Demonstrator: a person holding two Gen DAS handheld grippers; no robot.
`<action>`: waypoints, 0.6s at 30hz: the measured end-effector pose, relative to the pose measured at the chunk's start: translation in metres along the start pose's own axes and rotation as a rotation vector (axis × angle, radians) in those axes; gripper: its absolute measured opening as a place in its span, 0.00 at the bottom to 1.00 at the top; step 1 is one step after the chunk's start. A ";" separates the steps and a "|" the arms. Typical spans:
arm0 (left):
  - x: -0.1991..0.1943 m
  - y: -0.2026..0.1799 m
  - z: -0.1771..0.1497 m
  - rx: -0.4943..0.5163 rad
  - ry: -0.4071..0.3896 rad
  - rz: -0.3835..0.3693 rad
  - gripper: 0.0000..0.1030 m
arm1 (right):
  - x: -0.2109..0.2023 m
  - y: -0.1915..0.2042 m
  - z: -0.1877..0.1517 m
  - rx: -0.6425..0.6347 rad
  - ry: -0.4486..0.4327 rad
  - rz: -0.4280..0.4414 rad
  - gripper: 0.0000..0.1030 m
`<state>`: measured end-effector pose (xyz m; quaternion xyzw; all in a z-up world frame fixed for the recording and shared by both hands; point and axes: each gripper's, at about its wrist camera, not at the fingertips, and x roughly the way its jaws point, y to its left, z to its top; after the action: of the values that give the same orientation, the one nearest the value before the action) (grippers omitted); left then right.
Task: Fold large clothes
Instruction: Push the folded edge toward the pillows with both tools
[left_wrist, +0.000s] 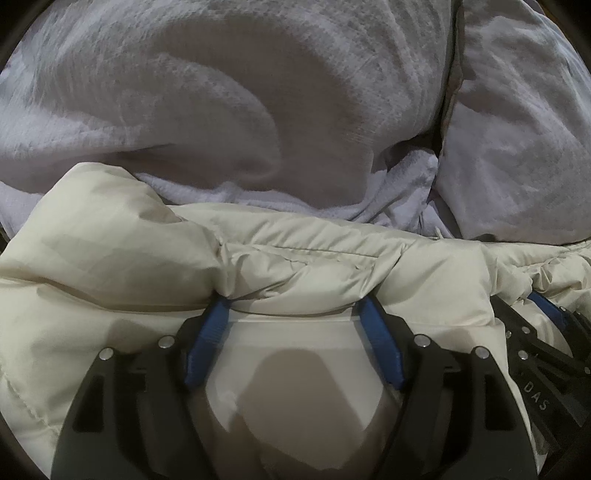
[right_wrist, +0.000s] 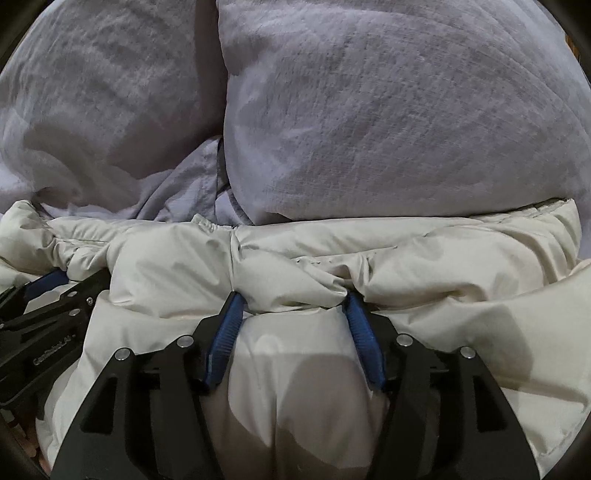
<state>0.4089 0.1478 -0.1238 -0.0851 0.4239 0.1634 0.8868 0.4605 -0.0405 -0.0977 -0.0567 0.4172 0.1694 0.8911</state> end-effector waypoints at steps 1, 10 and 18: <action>0.001 0.000 -0.002 0.000 -0.004 0.002 0.71 | -0.002 0.000 -0.002 0.000 -0.004 0.000 0.60; 0.006 -0.008 -0.011 0.001 0.002 0.004 0.72 | 0.011 -0.015 -0.012 0.014 0.002 0.026 0.61; -0.029 0.003 0.001 -0.014 0.029 -0.010 0.71 | -0.036 -0.054 -0.004 0.051 0.027 0.017 0.76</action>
<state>0.3909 0.1446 -0.1005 -0.0956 0.4351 0.1607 0.8808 0.4546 -0.1011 -0.0747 -0.0326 0.4338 0.1655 0.8851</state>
